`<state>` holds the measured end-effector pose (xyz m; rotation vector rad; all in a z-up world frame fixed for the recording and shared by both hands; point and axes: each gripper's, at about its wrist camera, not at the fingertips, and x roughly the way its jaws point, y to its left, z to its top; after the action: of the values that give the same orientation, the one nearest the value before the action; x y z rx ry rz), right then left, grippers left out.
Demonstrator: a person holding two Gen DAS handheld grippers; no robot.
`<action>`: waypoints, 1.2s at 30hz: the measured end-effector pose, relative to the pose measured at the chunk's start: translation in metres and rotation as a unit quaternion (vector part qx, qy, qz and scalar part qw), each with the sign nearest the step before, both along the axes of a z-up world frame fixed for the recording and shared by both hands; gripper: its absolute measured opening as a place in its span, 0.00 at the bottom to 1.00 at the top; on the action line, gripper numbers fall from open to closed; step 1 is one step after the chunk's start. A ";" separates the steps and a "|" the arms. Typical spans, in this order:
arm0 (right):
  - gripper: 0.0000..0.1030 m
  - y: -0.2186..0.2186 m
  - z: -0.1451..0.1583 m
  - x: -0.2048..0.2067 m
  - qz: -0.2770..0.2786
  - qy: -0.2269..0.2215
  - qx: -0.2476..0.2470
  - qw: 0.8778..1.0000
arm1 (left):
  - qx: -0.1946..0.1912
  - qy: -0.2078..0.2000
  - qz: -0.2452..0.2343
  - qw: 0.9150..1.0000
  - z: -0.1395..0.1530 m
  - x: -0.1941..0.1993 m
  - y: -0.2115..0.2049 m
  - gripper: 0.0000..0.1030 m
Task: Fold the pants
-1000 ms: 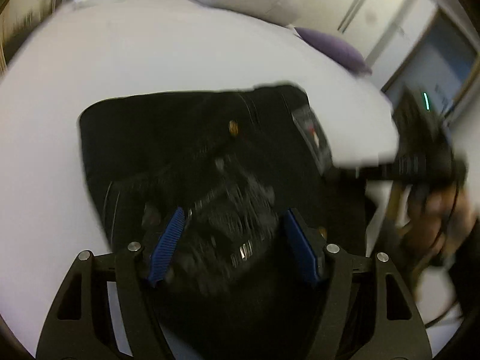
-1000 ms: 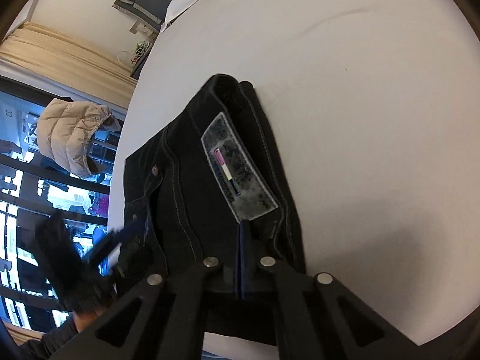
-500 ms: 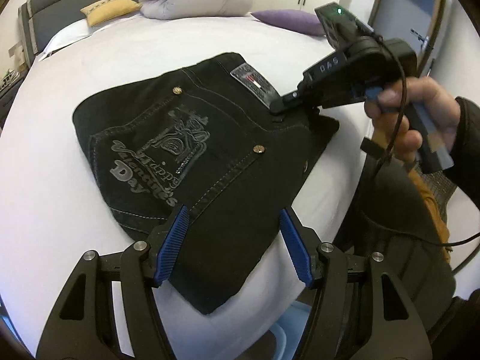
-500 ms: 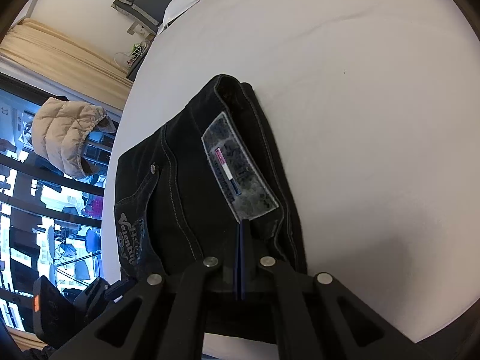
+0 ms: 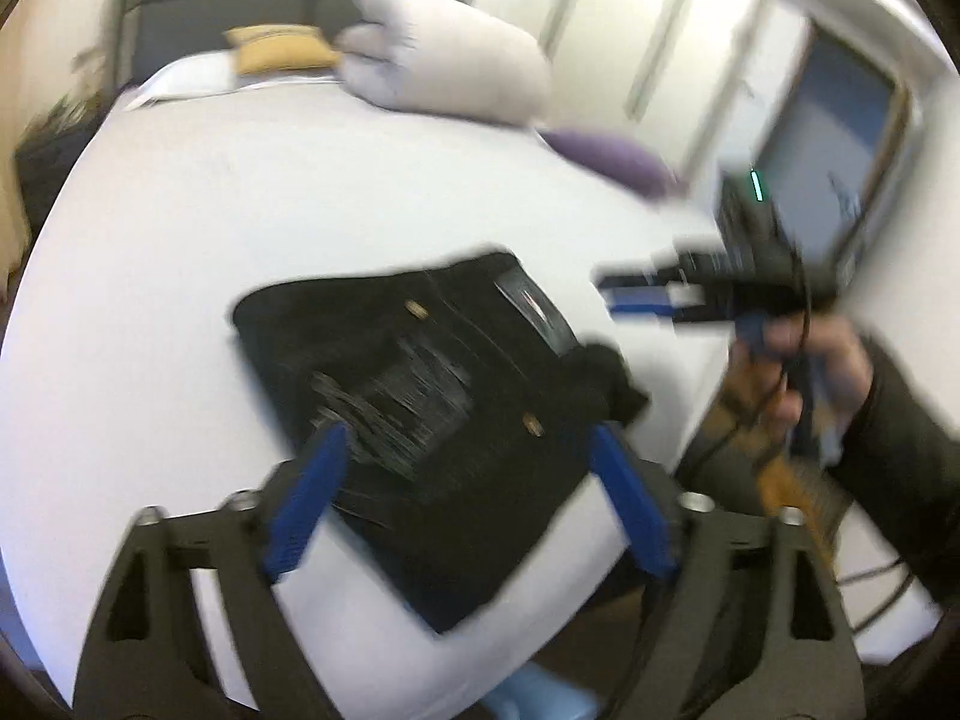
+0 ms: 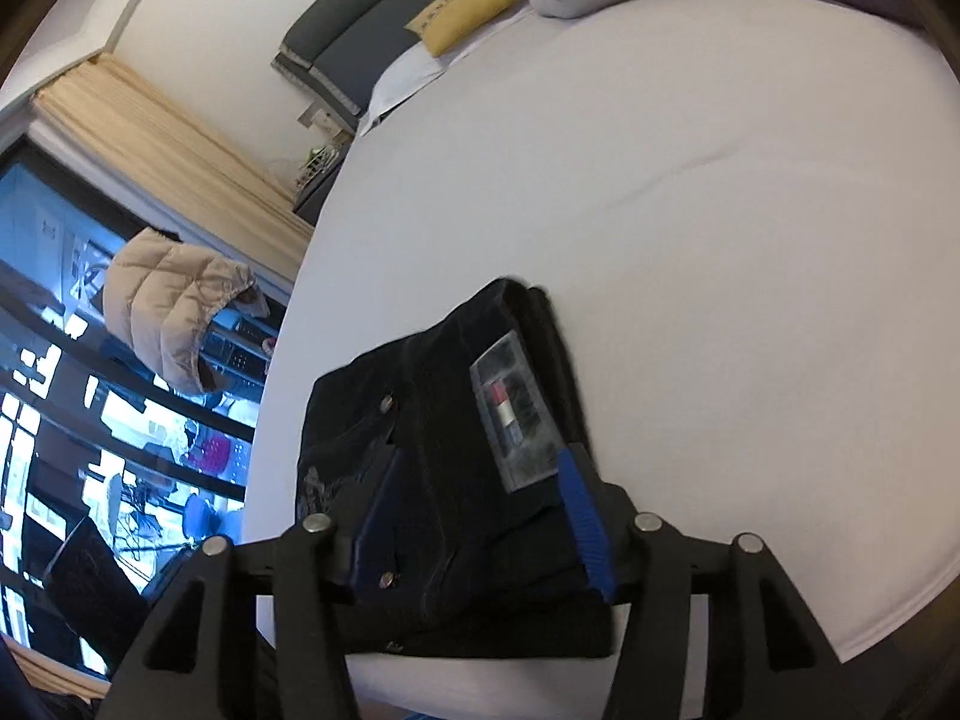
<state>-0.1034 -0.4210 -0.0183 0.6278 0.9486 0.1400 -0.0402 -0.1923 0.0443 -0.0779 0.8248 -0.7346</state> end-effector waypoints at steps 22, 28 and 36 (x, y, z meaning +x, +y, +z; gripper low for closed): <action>0.42 -0.023 -0.089 0.085 0.083 0.104 0.171 0.976 | -0.181 0.325 0.049 0.927 -0.125 0.123 0.035 0.74; 0.41 -0.014 -0.088 0.090 0.088 0.113 0.165 0.976 | -0.175 0.344 0.059 0.921 -0.137 0.135 0.029 0.37; 0.24 -0.003 -0.077 0.083 0.084 0.106 0.130 0.982 | -0.192 0.342 0.063 0.918 -0.138 0.134 0.031 0.24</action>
<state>-0.0204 -0.4244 -0.0955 0.8136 1.2005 0.3577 0.0936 -0.1615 -0.0938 -0.7730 1.3139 -0.7438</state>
